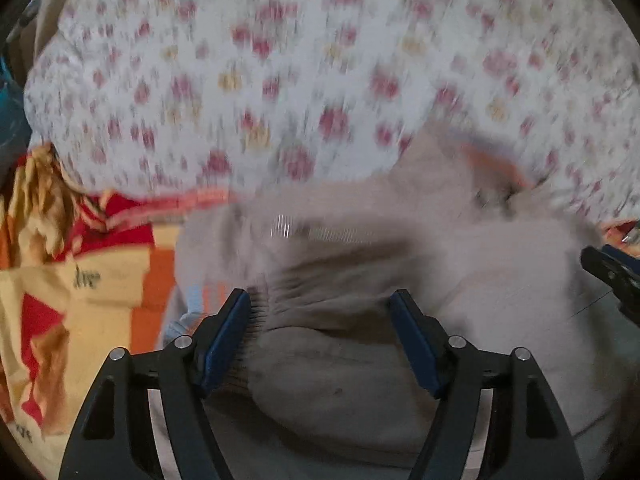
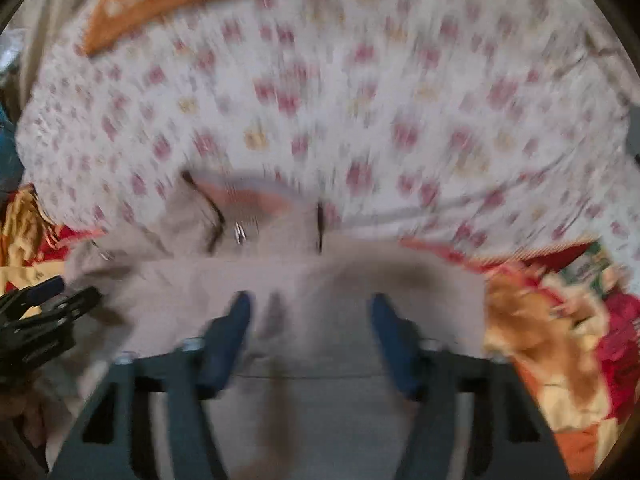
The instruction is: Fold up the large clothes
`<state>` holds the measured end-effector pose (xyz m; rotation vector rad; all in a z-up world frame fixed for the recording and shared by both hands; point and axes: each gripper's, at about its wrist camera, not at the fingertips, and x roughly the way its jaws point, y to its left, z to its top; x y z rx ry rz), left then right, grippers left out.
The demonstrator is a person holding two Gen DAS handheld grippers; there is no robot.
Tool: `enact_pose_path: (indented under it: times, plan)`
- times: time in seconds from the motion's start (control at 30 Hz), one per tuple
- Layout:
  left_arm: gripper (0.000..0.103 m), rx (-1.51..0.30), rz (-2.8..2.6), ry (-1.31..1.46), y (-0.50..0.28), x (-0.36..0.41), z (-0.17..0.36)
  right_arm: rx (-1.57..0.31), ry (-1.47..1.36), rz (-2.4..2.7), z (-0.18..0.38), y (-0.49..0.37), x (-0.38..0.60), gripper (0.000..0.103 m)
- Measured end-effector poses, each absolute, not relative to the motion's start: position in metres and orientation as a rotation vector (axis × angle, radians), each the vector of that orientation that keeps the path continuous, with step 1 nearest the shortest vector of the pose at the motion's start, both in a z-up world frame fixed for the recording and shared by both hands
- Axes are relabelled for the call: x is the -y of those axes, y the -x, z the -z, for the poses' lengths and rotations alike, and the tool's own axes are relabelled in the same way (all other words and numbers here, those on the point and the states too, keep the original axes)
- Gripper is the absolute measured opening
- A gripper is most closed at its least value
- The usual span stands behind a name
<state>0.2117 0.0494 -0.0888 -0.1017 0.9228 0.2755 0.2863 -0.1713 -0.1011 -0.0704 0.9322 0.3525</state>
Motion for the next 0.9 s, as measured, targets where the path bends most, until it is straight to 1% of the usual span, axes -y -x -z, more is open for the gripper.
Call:
enact_pose_path:
  times: [0.03, 0.07, 0.2, 0.27, 0.43, 0.5, 0.57, 0.63, 0.67, 0.83, 0.9]
  plan:
    - [0.068, -0.971, -0.279, 0.107, -0.216, -0.052, 0.098, -1.000, 0.059, -0.338, 0.115, -0.294, 0.172, 0.046]
    - [0.068, -0.975, -0.279, 0.104, -0.217, -0.052, 0.100, -1.060, 0.054, -0.336, 0.128, -0.300, 0.172, 0.046]
    - [0.071, -0.983, -0.282, 0.069, -0.221, -0.046, 0.102, -1.045, 0.119, -0.343, 0.128, -0.299, 0.166, 0.047]
    - [0.071, -0.981, -0.275, 0.075, -0.220, -0.046, 0.102, -1.032, 0.105, -0.351, 0.126, -0.298, 0.167, 0.048]
    - [0.073, -0.960, -0.247, 0.123, -0.216, -0.052, 0.101, -0.916, -0.052, -0.356, 0.093, -0.271, 0.203, 0.048]
    - [0.072, -0.928, -0.249, 0.147, -0.210, -0.059, 0.096, -0.875, -0.075, -0.342, 0.070, -0.243, 0.223, 0.048]
    - [0.072, -0.893, -0.246, 0.175, -0.200, -0.059, 0.084, -0.855, -0.044, -0.323, 0.053, -0.217, 0.240, 0.053]
    - [0.072, -0.860, -0.211, 0.203, -0.183, -0.057, 0.070, -0.842, -0.038, -0.306, 0.043, -0.187, 0.262, 0.064]
    - [0.072, -0.850, -0.199, 0.204, -0.175, -0.055, 0.065, -0.847, -0.046, -0.299, 0.043, -0.174, 0.273, 0.066]
    - [0.072, -0.860, -0.128, 0.232, -0.124, -0.048, 0.050, -0.922, -0.039, -0.313, 0.046, -0.118, 0.316, 0.066]
    - [0.072, -0.852, -0.106, 0.247, -0.102, -0.045, 0.041, -0.908, 0.001, -0.334, 0.037, -0.094, 0.326, 0.066]
